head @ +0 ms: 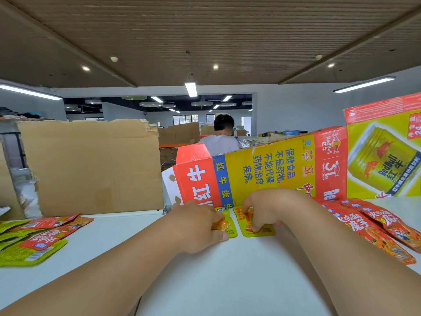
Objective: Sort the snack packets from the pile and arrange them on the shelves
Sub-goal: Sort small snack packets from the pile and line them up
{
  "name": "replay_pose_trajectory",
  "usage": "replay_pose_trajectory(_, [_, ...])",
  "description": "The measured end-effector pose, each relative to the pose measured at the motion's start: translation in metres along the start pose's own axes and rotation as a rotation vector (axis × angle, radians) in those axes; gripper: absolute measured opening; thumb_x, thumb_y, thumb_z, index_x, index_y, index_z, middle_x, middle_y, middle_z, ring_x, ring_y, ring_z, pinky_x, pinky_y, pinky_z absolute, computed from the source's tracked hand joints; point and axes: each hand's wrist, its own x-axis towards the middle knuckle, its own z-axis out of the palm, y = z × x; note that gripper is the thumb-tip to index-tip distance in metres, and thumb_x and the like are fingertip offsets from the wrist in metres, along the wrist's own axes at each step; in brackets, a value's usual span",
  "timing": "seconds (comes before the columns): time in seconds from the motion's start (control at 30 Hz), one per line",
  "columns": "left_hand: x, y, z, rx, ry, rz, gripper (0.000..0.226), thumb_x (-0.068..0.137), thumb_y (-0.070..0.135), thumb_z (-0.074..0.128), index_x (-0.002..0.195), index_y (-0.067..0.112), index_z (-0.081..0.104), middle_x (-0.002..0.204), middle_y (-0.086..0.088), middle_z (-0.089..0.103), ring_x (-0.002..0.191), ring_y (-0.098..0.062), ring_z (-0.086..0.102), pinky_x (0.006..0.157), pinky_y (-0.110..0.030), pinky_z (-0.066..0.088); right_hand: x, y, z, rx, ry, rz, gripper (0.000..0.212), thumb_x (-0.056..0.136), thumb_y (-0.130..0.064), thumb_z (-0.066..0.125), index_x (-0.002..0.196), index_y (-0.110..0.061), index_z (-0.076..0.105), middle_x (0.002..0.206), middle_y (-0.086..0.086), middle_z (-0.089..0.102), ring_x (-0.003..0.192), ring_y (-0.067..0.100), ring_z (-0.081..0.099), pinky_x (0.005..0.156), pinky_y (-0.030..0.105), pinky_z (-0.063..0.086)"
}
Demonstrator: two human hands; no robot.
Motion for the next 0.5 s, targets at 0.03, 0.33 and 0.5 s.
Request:
replay_pose_trajectory(0.03, [-0.0007, 0.0003, -0.0003, 0.002, -0.004, 0.000, 0.064, 0.097, 0.071, 0.037, 0.155, 0.045, 0.030, 0.162, 0.014, 0.032, 0.147, -0.028, 0.028, 0.118, -0.061, 0.020, 0.0002, 0.0000, -0.0001, 0.000, 0.000, -0.001, 0.048, 0.094, -0.034, 0.067, 0.138, -0.019, 0.058, 0.130, 0.007, 0.060, 0.056, 0.007, 0.045, 0.055, 0.022, 0.041])
replay_pose_trajectory(0.33, [-0.0015, -0.0009, 0.0003, 0.005, 0.004, 0.015, 0.063, 0.098, 0.071, 0.036, 0.155, 0.044, 0.031, 0.161, 0.015, 0.033, 0.143, -0.029, 0.031, 0.117, -0.059, 0.023, 0.0022, 0.0011, 0.0023, 0.027, 0.012, -0.003, 0.050, 0.094, -0.034, 0.067, 0.140, -0.021, 0.056, 0.129, 0.006, 0.059, 0.058, 0.008, 0.045, 0.056, 0.021, 0.042])
replay_pose_trajectory(0.5, [-0.0033, -0.0018, -0.0004, -0.005, 0.004, 0.019, 0.061, 0.098, 0.069, 0.037, 0.154, 0.044, 0.033, 0.160, 0.016, 0.034, 0.141, -0.027, 0.033, 0.114, -0.050, 0.029, 0.0041, 0.0017, 0.0018, 0.027, 0.011, -0.005, 0.049, 0.093, -0.034, 0.067, 0.139, -0.022, 0.057, 0.129, 0.005, 0.059, 0.058, 0.007, 0.045, 0.055, 0.021, 0.041])
